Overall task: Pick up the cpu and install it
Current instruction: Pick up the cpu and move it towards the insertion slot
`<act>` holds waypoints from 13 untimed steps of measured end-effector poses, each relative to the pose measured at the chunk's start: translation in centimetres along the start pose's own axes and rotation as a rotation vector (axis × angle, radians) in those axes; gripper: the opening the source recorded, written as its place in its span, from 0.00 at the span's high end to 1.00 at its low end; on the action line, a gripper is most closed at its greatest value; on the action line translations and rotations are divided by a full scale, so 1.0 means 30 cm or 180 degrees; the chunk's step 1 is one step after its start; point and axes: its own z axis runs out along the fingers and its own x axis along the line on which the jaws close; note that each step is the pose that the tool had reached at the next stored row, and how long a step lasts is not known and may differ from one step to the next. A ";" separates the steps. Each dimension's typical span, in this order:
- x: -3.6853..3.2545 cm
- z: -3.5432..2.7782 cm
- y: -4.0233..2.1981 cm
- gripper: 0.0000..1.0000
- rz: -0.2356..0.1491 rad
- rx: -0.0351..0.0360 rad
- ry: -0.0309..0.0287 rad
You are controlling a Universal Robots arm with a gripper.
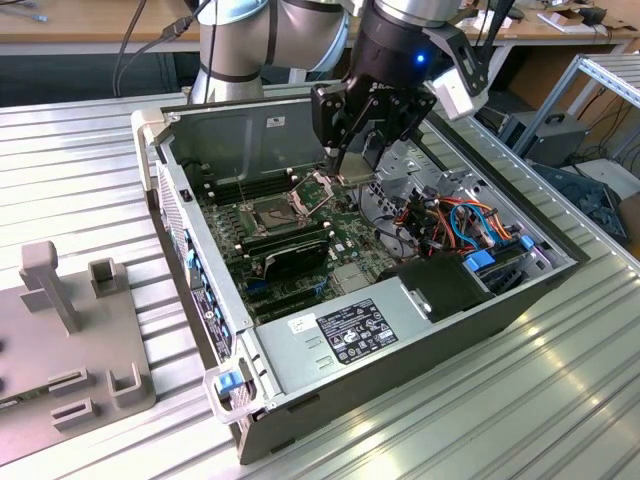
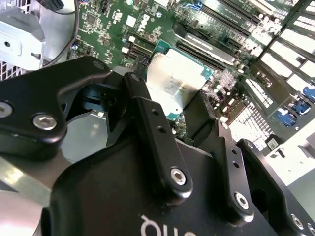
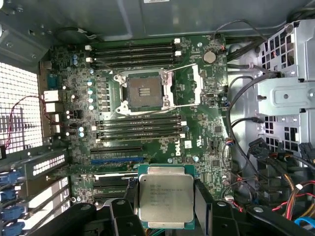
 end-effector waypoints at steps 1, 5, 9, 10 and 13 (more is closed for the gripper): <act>-0.007 0.000 0.001 0.45 0.0000 0.0000 0.0000; -0.030 -0.001 0.002 0.45 0.0000 0.0000 0.0000; -0.063 -0.002 0.005 0.45 0.0000 0.0000 0.0000; -0.068 -0.002 0.005 0.45 0.0000 0.0000 0.0000; -0.076 -0.002 0.006 0.45 0.0000 0.0000 0.0000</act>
